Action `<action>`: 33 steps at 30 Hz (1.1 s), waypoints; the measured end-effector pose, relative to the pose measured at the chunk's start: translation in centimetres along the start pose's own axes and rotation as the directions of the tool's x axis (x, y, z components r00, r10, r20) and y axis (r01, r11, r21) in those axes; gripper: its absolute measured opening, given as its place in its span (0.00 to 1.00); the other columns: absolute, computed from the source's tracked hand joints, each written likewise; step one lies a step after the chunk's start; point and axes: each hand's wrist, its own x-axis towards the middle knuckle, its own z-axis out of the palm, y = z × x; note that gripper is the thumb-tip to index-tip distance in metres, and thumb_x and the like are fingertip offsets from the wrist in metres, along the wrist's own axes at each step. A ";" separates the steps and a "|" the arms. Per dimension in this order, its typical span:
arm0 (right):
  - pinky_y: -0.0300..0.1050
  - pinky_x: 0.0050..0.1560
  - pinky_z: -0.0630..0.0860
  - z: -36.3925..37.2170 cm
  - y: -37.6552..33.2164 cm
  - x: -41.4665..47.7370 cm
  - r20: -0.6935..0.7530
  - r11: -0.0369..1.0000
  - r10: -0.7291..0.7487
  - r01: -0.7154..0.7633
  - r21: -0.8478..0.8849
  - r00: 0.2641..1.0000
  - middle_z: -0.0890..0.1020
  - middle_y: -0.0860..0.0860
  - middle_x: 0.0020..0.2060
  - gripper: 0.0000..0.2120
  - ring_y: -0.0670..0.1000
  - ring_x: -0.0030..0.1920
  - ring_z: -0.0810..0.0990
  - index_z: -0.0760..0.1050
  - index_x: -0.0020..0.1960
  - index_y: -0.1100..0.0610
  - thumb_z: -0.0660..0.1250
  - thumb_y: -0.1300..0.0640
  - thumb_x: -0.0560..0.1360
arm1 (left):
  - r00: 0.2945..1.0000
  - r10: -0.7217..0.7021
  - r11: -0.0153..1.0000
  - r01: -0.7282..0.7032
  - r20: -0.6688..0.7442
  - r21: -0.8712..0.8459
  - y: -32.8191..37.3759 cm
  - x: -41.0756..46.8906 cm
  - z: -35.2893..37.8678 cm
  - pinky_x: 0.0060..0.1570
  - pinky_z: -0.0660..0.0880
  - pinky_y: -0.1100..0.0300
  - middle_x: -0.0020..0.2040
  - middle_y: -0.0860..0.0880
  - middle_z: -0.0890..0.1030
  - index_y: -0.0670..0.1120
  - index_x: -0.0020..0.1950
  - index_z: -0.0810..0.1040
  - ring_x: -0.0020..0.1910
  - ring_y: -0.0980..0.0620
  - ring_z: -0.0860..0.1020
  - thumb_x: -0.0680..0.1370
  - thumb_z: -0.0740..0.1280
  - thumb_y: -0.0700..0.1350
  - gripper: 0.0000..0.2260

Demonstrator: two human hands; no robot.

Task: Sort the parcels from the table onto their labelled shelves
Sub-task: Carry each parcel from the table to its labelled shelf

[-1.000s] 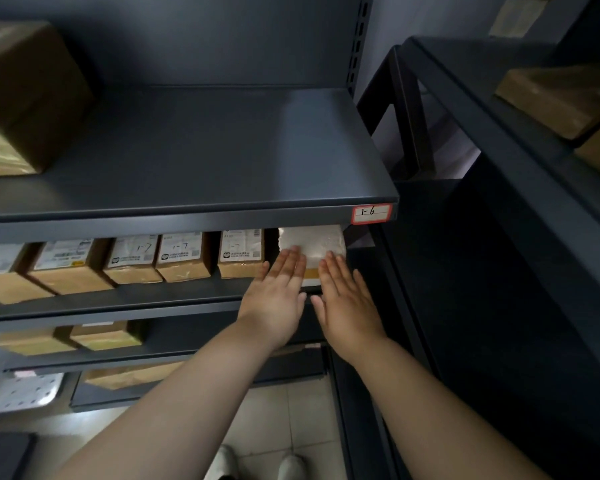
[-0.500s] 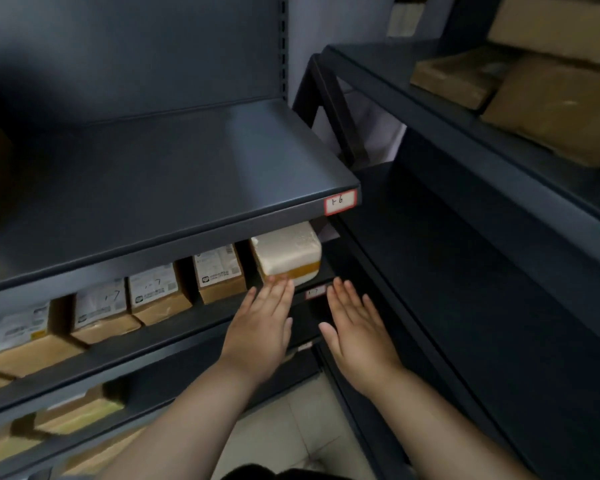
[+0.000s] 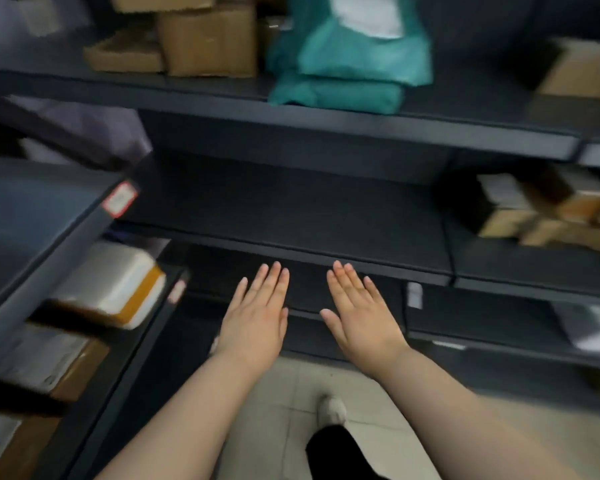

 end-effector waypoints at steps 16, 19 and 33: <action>0.43 0.73 0.34 -9.0 20.7 -32.5 -0.281 0.613 0.778 -0.778 0.140 0.562 0.37 0.45 0.74 0.32 0.43 0.71 0.30 0.40 0.77 0.53 0.41 0.39 0.79 | 0.711 0.703 0.706 -0.700 -0.018 -0.111 39.4 1.5 -1.4 0.73 0.36 0.52 0.73 0.53 0.33 0.52 0.72 0.30 0.72 0.54 0.32 0.83 0.46 0.52 0.26; 0.41 0.71 0.32 -10.7 24.6 -40.9 -0.318 0.517 0.829 -0.847 0.124 0.460 0.34 0.43 0.72 0.35 0.42 0.71 0.30 0.39 0.77 0.53 0.36 0.36 0.76 | 0.625 0.781 0.617 -0.773 -0.010 -0.146 49.3 -1.0 -1.5 0.72 0.35 0.51 0.72 0.53 0.31 0.52 0.71 0.29 0.70 0.55 0.30 0.83 0.45 0.52 0.25; 0.40 0.71 0.32 -13.1 36.8 -68.2 -0.339 0.091 0.941 -0.969 0.231 0.007 0.33 0.42 0.71 0.37 0.42 0.70 0.27 0.34 0.74 0.51 0.29 0.35 0.70 | 0.271 0.962 0.249 -0.926 -0.041 -0.283 82.6 -10.6 0.0 0.74 0.38 0.52 0.78 0.52 0.39 0.51 0.74 0.33 0.76 0.53 0.37 0.83 0.48 0.53 0.27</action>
